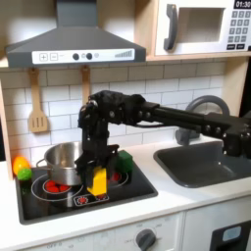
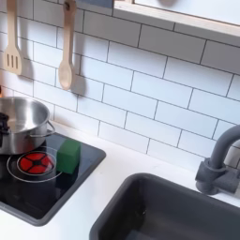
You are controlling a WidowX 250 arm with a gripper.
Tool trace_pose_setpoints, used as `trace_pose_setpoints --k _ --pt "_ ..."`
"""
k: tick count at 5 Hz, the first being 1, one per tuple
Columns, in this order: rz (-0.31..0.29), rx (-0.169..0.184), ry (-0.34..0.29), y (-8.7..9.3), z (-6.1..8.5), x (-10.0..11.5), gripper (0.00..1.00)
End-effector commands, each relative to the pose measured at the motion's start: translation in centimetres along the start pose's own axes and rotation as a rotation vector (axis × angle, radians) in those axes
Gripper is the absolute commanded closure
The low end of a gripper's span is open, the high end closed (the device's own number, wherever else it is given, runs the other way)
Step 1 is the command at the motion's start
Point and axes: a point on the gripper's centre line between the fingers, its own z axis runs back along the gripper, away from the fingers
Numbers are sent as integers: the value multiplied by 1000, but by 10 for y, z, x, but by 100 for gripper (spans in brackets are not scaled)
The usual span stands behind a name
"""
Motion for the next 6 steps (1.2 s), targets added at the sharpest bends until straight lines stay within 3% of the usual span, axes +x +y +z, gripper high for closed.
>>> trace_pose_setpoints --k 1,6 --pt "-36 4 -14 -10 4 -8 100" --pt "-105 -4 -17 -42 -2 -31 100"
